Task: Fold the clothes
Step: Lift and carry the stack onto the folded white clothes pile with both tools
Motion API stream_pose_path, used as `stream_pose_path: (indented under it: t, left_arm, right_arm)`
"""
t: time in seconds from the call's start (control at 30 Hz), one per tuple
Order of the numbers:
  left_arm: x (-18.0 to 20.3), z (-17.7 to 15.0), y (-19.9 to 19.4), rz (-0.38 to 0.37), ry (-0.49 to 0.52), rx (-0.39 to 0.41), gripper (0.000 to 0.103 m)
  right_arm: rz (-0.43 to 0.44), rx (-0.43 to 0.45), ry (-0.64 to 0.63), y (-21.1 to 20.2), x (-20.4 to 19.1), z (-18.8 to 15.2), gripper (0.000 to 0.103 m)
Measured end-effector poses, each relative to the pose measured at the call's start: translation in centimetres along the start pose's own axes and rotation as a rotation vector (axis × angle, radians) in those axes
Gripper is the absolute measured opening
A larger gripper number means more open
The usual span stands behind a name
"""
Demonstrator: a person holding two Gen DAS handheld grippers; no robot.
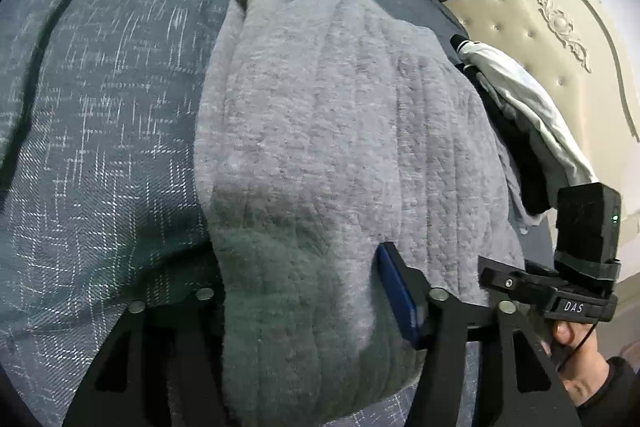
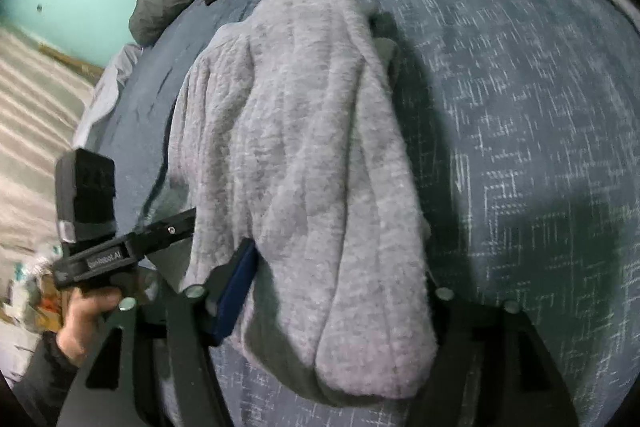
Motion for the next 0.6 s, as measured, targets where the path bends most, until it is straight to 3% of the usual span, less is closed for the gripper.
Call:
stream_pose_path:
  t: [0.03, 0.13, 0.6]
  left_arm:
    - [0.2, 0.3, 0.0, 0.004, 0.014, 0.008, 0.046]
    - [0.7, 0.8, -1.0, 0.012, 0.053, 0.035, 0.038]
    - [8.8, 6.9, -3.6, -0.014, 0.152, 0.134, 0.035]
  right_arm:
    - [-0.002, 0.006, -0.005, -0.2, -0.1, 0.0, 0.052]
    - [-0.01, 0.024, -0.021, -0.7, -0.6, 0.1, 0.043]
    - [0.002, 0.134, -0.182, -5.2, -5.0, 4.0, 0.034]
Point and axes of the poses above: each gripper's, at about its wrist camera, not at the fingertips, and y roughly the way its jaws point, x to its right, z to its top, the point moved 9 cm from there along y, roughly the way its jaws point, and after that the axes turned 11 degrees about x, right-handed, at the moved point
